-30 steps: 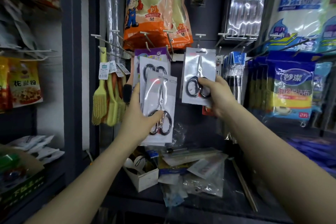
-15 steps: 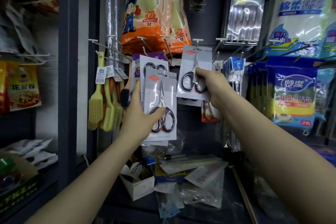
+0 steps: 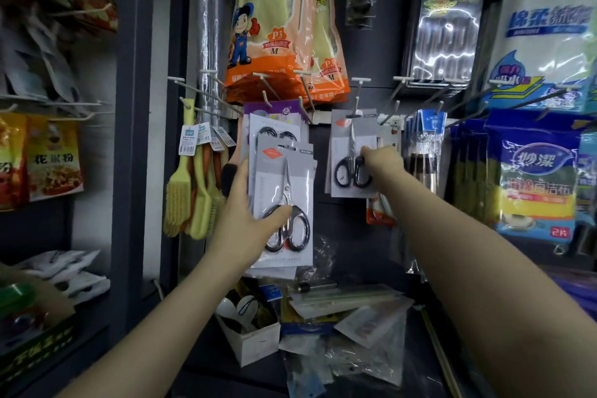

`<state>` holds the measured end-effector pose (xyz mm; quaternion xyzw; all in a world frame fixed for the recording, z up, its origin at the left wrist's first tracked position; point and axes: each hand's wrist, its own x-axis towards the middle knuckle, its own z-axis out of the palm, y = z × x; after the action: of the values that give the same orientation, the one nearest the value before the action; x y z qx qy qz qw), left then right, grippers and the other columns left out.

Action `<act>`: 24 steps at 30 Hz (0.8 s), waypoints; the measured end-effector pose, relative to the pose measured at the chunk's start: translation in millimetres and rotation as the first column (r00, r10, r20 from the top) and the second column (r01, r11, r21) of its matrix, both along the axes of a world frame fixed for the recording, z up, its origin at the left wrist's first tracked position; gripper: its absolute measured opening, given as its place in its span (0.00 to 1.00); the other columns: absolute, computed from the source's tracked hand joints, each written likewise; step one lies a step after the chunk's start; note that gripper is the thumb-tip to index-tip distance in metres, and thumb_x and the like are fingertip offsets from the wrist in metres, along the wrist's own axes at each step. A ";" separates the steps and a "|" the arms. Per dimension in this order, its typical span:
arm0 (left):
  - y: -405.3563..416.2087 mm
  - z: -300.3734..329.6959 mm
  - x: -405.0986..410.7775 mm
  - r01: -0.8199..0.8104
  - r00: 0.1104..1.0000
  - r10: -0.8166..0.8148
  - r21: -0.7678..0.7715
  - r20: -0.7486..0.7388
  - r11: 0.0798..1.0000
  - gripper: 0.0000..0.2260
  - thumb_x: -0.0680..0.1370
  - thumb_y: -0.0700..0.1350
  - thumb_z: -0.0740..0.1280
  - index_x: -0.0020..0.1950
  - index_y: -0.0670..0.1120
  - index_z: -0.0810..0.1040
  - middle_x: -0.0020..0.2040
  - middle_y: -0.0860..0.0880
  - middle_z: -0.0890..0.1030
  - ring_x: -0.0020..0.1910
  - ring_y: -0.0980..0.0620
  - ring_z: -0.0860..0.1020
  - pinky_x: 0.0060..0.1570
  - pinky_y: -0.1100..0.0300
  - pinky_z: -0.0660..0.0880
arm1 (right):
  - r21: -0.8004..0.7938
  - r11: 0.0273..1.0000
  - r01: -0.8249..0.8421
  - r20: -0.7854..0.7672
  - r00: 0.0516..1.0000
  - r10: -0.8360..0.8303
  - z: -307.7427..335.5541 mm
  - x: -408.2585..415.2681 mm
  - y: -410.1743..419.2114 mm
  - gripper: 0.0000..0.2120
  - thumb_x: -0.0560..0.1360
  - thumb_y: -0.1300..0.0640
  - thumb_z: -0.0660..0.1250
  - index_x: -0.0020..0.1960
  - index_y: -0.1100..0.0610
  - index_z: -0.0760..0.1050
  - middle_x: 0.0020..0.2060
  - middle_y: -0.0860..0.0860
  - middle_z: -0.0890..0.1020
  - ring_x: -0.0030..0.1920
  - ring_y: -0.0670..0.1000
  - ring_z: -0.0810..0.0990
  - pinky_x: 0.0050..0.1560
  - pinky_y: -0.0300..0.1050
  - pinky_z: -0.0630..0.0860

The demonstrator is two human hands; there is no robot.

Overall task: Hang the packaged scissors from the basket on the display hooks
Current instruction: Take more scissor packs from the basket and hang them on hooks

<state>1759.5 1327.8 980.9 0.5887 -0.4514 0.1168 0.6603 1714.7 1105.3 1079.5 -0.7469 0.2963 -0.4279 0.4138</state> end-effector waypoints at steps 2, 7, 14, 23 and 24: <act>1.3 -2.2 1.9 0.000 1.000 -0.001 0.011 0.003 1.000 0.33 0.71 0.39 0.70 0.69 0.61 0.60 0.59 0.64 0.76 0.53 0.72 0.76 0.45 0.78 0.72 | -0.006 0.998 0.057 -0.011 0.998 -0.057 -2.2 6.6 -5.1 0.09 0.78 0.53 0.60 0.48 0.59 0.70 0.37 0.55 0.75 0.40 0.54 0.73 0.40 0.43 0.70; 4.4 -8.4 7.7 -0.034 0.999 0.034 0.013 -0.027 0.999 0.34 0.71 0.40 0.71 0.71 0.58 0.60 0.60 0.63 0.75 0.54 0.72 0.75 0.47 0.78 0.72 | -0.134 0.967 0.217 0.130 0.971 -0.200 -17.6 12.7 15.5 0.18 0.75 0.59 0.62 0.63 0.64 0.67 0.64 0.60 0.72 0.62 0.59 0.72 0.60 0.52 0.71; 0.7 -19.0 4.8 -0.037 0.998 0.038 0.019 -0.049 0.999 0.33 0.70 0.41 0.73 0.70 0.56 0.62 0.62 0.55 0.77 0.59 0.59 0.77 0.59 0.55 0.75 | 0.096 0.836 -0.540 0.220 0.831 0.511 -81.9 -20.0 91.2 0.18 0.75 0.52 0.66 0.59 0.62 0.70 0.52 0.58 0.79 0.44 0.51 0.80 0.40 0.39 0.79; 4.6 -20.5 -12.0 0.150 0.984 -0.148 0.008 -0.098 0.989 0.29 0.70 0.47 0.71 0.69 0.56 0.65 0.62 0.52 0.79 0.60 0.53 0.78 0.60 0.47 0.75 | 0.317 0.726 -0.610 0.429 0.775 0.464 -88.8 -29.8 104.1 0.13 0.76 0.60 0.65 0.55 0.70 0.76 0.43 0.63 0.82 0.38 0.57 0.81 0.41 0.49 0.82; 6.0 -22.2 -12.8 0.200 0.972 -0.199 0.000 -0.125 0.980 0.27 0.71 0.47 0.71 0.68 0.57 0.66 0.61 0.53 0.80 0.59 0.53 0.79 0.57 0.48 0.77 | 0.313 0.719 -0.621 0.443 0.765 0.467 -90.3 -31.5 102.0 0.11 0.77 0.60 0.64 0.52 0.68 0.77 0.42 0.61 0.83 0.36 0.56 0.82 0.40 0.48 0.82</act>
<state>1746.7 1333.9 958.7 0.5505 -0.4669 0.0101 0.6920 1683.2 1207.3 989.1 -0.6029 0.0746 -0.3255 0.7246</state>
